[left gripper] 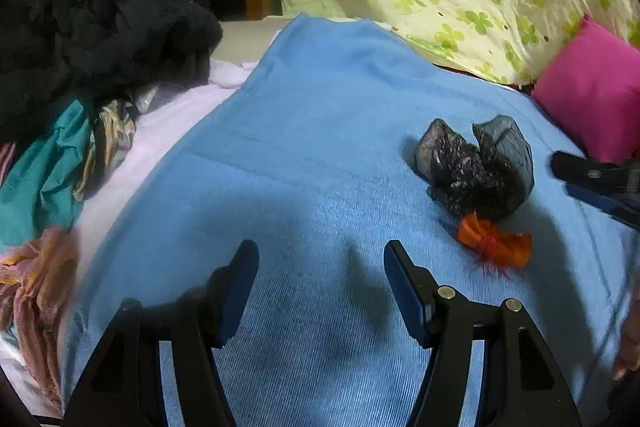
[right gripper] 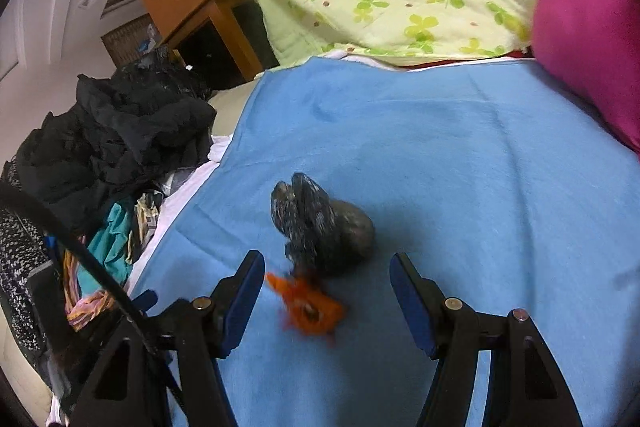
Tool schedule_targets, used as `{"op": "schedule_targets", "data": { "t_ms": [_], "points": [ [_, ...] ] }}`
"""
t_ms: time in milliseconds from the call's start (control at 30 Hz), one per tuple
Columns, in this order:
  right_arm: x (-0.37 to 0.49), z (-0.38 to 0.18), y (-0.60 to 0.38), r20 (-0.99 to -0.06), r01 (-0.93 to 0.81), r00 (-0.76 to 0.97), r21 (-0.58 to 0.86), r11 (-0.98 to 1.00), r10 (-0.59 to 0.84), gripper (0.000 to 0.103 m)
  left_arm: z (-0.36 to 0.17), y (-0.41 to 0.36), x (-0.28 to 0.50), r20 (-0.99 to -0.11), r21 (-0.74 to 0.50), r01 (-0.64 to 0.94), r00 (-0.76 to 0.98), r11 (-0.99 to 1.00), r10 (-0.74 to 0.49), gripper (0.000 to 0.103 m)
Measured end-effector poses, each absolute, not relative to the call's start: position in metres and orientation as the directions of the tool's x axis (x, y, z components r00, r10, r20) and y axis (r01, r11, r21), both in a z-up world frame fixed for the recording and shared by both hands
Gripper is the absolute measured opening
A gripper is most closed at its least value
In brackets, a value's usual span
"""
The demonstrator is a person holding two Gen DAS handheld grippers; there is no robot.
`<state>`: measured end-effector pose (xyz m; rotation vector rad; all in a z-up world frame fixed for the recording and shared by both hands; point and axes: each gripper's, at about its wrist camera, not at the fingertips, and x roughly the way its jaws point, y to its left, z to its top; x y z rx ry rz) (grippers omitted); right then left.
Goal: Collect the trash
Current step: 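Move both open tools back to the black bags and orange wrapper, then grasp the black plastic bags with the right tool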
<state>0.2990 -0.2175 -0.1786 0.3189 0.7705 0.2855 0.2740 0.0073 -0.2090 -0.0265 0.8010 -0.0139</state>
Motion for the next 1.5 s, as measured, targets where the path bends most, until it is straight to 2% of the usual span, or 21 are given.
{"op": "schedule_targets", "data": {
  "t_ms": [267,333,367,400,500,700,833,900,967,1033,1100,1200,1267,1300,1400,1433,1500],
  "points": [
    [0.368,-0.214,-0.184,-0.748,-0.116,0.598,0.275,0.955,0.288,0.069,-0.211,0.008,0.288,-0.724,-0.033,-0.024,0.69,0.999,-0.007,0.066],
    [0.375,-0.223,-0.179,-0.762,-0.126,0.58,0.265,0.956,0.288,0.059,-0.213,0.008,0.29,-0.73,-0.031,-0.026,0.683,0.999,-0.005,0.066],
    [0.375,-0.224,-0.177,-0.765,-0.128,0.581,0.253,0.959,0.279,0.047,-0.214,0.007,0.292,-0.733,-0.034,-0.023,0.68,0.999,-0.009,0.066],
    [0.374,-0.224,-0.179,-0.763,-0.128,0.587,0.243,0.962,0.27,0.04,-0.215,0.006,0.292,-0.734,-0.034,-0.019,0.679,0.999,-0.012,0.066],
    [0.364,-0.215,-0.19,-0.74,-0.118,0.611,0.265,0.957,0.28,0.029,-0.215,-0.001,0.293,-0.73,-0.037,0.009,0.683,0.999,-0.033,0.066],
    [0.323,-0.185,-0.247,-0.68,-0.038,0.685,0.324,0.945,0.261,0.025,-0.214,-0.026,0.295,-0.72,-0.129,0.123,0.671,0.984,-0.178,0.066],
    [0.291,-0.178,-0.281,-0.704,0.009,0.675,0.308,0.951,0.222,0.025,-0.216,-0.048,0.298,-0.726,-0.174,0.193,0.638,0.966,-0.258,0.066],
    [0.285,-0.18,-0.293,-0.709,0.015,0.663,0.336,0.942,0.242,0.026,-0.22,-0.061,0.3,-0.737,-0.212,0.234,0.6,0.949,-0.312,0.071],
    [0.282,-0.18,-0.3,-0.69,0.015,0.674,0.368,0.93,0.262,0.026,-0.223,-0.071,0.3,-0.741,-0.228,0.252,0.582,0.94,-0.336,0.072],
    [0.284,-0.182,-0.309,-0.671,0.03,0.681,0.425,0.905,0.293,0.034,-0.225,-0.081,0.301,-0.742,-0.223,0.265,0.578,0.938,-0.34,0.076],
    [0.288,-0.185,-0.312,-0.656,0.044,0.689,0.463,0.885,0.309,0.077,-0.23,-0.083,0.306,-0.747,-0.249,0.265,0.56,0.932,-0.358,0.077],
    [0.292,-0.185,-0.312,-0.621,0.035,0.723,0.472,0.881,0.304,0.078,-0.233,-0.078,0.313,-0.742,-0.316,0.244,0.539,0.917,-0.399,0.077],
    [0.299,-0.186,-0.307,-0.622,0.017,0.714,0.474,0.88,0.321,0.077,-0.234,-0.076,0.314,-0.732,-0.351,0.251,0.528,0.902,-0.432,0.057],
    [0.303,-0.186,-0.302,-0.624,0.002,0.709,0.467,0.884,0.329,0.076,-0.234,-0.075,0.314,-0.729,-0.359,0.261,0.521,0.896,-0.444,0.032],
    [0.312,-0.183,-0.28,-0.629,-0.054,0.696,0.433,0.9,0.345,0.076,-0.232,-0.075,0.314,-0.738,-0.362,0.284,0.494,0.888,-0.459,0.007],
    [0.316,-0.183,-0.272,-0.631,-0.072,0.689,0.431,0.9,0.357,0.076,-0.23,-0.073,0.314,-0.738,-0.381,0.284,0.479,0.88,-0.475,0.002],
    [0.324,-0.182,-0.261,-0.634,-0.096,0.675,0.434,0.896,0.379,0.076,-0.226,-0.067,0.315,-0.737,-0.396,0.286,0.469,0.873,-0.488,0.001]
  ]
}}
